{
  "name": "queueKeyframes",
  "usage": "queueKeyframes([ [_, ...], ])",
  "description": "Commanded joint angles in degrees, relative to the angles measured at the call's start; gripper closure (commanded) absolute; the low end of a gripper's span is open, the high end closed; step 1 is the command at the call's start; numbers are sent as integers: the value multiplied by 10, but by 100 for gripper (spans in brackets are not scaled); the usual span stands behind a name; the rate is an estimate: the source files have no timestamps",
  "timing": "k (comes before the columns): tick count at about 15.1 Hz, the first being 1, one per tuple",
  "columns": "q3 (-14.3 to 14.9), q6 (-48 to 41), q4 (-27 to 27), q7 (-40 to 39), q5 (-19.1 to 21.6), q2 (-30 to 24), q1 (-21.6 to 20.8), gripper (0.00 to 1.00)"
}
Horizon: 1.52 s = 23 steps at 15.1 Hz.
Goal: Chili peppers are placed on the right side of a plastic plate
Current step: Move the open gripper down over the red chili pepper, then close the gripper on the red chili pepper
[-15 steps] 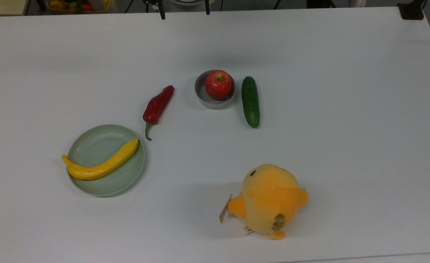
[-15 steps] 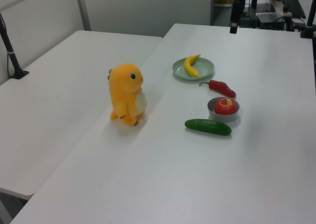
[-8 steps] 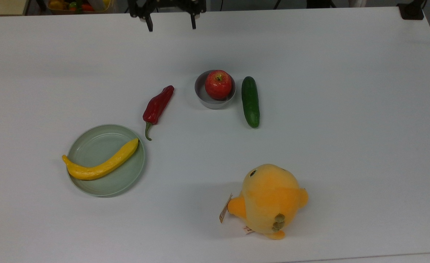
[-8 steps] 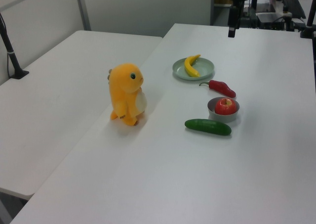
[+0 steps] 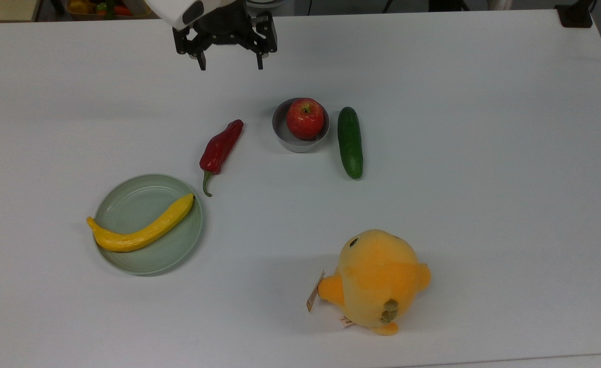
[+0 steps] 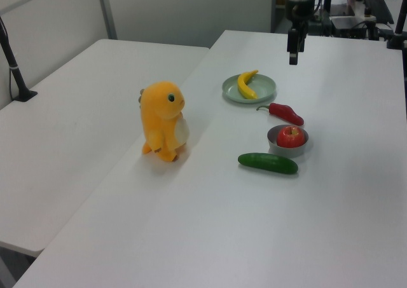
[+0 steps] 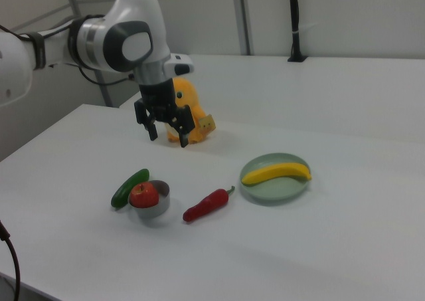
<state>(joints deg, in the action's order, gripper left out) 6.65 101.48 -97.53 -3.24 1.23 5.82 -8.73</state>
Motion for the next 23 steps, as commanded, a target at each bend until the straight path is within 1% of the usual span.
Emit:
queueKeyframes([
  [1,3,13,-37,-12,-4,7,5,0],
  [5,3,21,-42,-12,-4,55,17,0],
  [6,3,41,-50,-12,-4,65,20,0],
  [9,3,147,-103,-11,-4,73,34,0],
  [10,3,171,-109,-10,-4,77,35,0],
  [14,3,226,-110,-3,-4,113,42,0],
  [16,2,251,-112,-1,2,118,51,0],
  [20,0,265,-112,-1,3,132,51,0],
  [23,-1,268,-112,-1,3,135,51,4],
])
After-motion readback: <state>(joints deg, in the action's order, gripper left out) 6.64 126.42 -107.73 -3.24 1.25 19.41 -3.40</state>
